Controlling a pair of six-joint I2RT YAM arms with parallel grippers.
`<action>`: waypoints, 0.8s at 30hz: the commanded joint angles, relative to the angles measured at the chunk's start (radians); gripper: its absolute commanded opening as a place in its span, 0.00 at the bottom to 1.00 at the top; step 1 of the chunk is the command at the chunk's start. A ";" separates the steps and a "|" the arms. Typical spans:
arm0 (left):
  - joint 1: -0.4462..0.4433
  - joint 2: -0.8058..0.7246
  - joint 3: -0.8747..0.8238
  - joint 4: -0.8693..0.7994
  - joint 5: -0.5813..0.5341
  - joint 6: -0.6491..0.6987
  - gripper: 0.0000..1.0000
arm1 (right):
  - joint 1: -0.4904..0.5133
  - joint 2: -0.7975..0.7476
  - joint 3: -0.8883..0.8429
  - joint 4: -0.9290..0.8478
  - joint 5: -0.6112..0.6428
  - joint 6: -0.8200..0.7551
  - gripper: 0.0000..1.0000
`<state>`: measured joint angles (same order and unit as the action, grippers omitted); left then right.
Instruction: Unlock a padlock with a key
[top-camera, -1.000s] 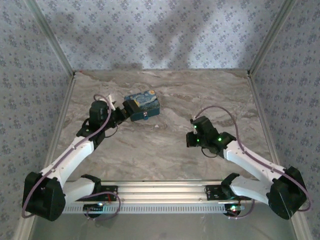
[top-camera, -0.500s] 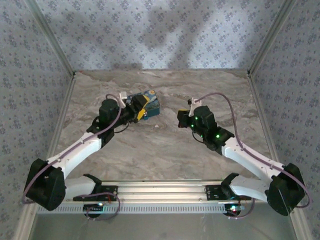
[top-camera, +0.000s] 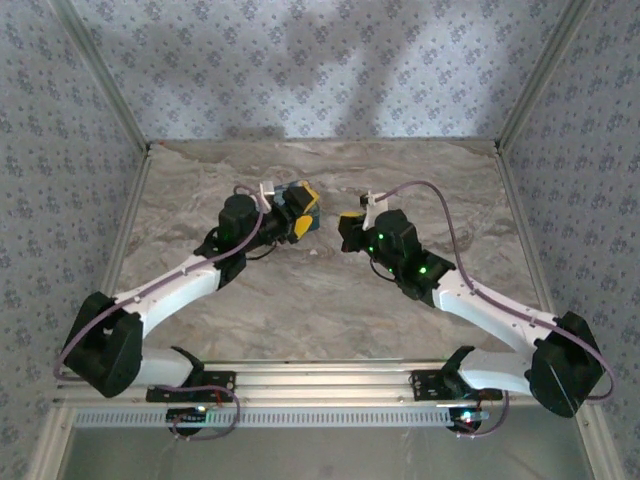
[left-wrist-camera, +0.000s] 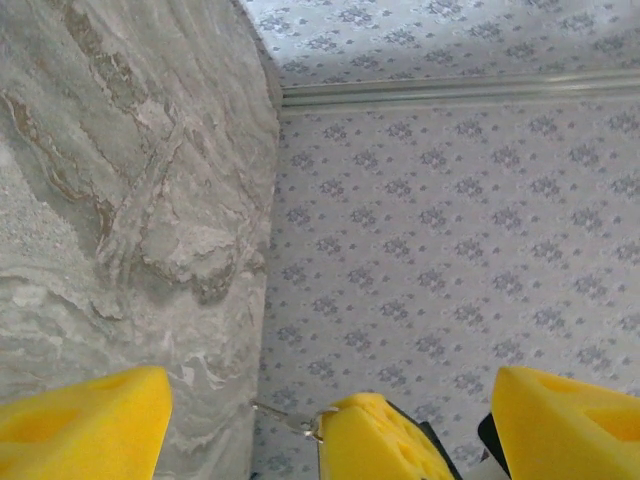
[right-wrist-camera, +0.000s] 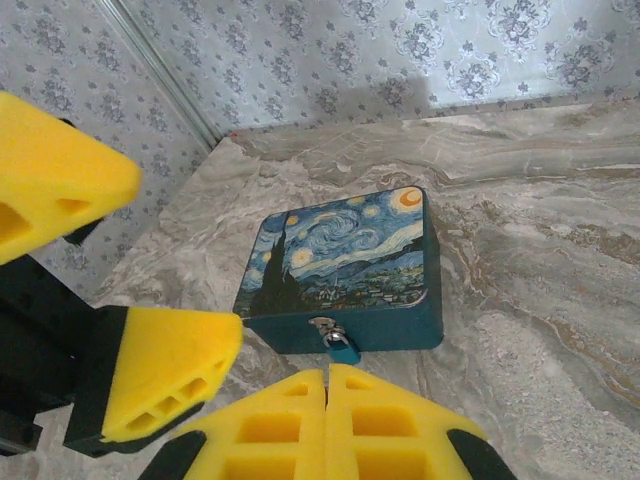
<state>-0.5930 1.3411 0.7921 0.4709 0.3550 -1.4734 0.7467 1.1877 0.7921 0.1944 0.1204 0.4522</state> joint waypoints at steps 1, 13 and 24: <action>-0.014 0.029 -0.002 0.110 -0.008 -0.150 0.84 | 0.003 0.007 0.036 0.056 0.002 -0.027 0.00; -0.057 0.089 -0.010 0.150 -0.005 -0.311 0.84 | -0.011 0.092 0.091 0.114 -0.081 -0.021 0.00; -0.060 0.104 -0.044 0.227 -0.031 -0.370 0.81 | -0.005 0.131 0.108 0.119 -0.152 0.003 0.00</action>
<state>-0.6479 1.4322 0.7662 0.6365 0.3458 -1.8156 0.7414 1.3113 0.8646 0.2951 0.0017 0.4484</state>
